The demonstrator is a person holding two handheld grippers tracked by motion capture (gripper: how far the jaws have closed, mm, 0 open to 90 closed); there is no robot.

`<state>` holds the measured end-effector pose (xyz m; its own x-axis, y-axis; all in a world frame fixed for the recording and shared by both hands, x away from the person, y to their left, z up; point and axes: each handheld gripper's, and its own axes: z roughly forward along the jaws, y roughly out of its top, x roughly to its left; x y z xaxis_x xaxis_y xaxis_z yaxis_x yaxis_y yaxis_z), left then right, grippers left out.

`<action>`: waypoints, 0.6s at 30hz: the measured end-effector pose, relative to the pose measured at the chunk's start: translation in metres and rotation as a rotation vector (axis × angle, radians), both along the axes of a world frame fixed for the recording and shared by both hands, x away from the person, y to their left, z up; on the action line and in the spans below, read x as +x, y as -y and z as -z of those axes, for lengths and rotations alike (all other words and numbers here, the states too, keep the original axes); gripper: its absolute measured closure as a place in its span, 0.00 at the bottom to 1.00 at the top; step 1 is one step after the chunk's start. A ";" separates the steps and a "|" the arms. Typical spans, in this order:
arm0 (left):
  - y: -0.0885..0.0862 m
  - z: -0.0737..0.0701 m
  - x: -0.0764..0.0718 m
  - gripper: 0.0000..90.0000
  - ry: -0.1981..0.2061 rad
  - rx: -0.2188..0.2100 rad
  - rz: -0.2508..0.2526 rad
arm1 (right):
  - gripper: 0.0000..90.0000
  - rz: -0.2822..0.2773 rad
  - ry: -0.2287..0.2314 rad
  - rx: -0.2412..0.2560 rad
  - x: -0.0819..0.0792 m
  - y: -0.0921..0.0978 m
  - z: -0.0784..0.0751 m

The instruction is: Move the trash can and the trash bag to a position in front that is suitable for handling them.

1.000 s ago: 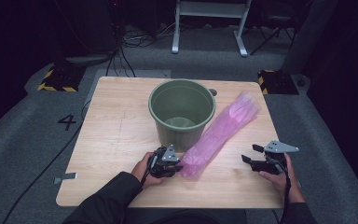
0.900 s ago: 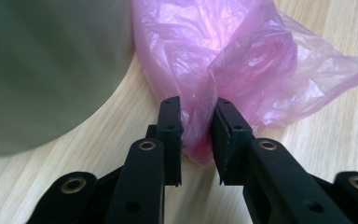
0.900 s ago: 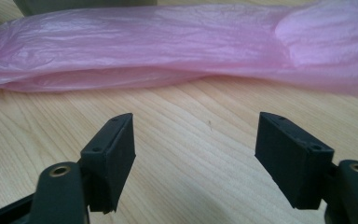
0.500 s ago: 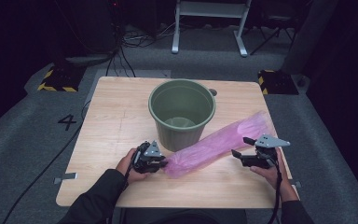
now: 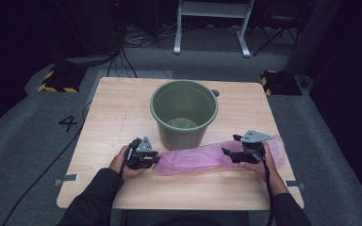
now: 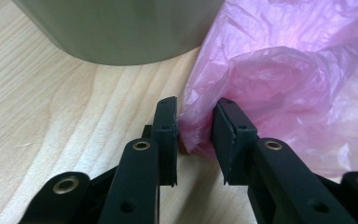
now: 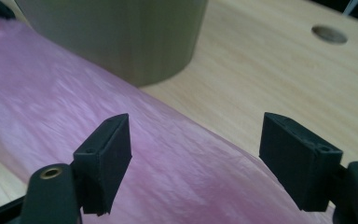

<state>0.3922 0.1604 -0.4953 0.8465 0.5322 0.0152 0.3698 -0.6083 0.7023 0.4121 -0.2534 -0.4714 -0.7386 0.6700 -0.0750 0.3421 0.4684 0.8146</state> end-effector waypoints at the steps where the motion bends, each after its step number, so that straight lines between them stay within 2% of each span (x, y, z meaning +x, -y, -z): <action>1: 0.000 0.000 0.000 0.77 0.000 -0.004 -0.002 | 0.26 0.004 -0.022 -0.007 0.002 0.001 0.004; 3: 0.001 0.000 0.000 0.75 0.007 -0.002 -0.012 | 0.26 0.015 -0.065 -0.007 0.006 0.003 0.011; 6: 0.002 0.001 0.000 0.75 0.014 0.000 -0.016 | 0.26 0.030 -0.106 -0.011 0.010 0.005 0.020; 9: 0.002 0.001 0.000 0.71 0.017 0.004 -0.034 | 0.24 0.015 -0.142 -0.028 0.010 0.004 0.024; 12: 0.001 0.001 0.001 0.69 0.012 -0.002 -0.038 | 0.23 -0.009 -0.174 -0.017 0.009 0.005 0.026; 15: 0.002 0.002 0.000 0.67 0.014 -0.009 -0.048 | 0.23 -0.016 -0.186 0.000 0.008 0.006 0.027; 18: 0.003 0.003 -0.001 0.67 0.027 -0.022 -0.049 | 0.22 -0.023 -0.172 -0.029 0.004 0.006 0.029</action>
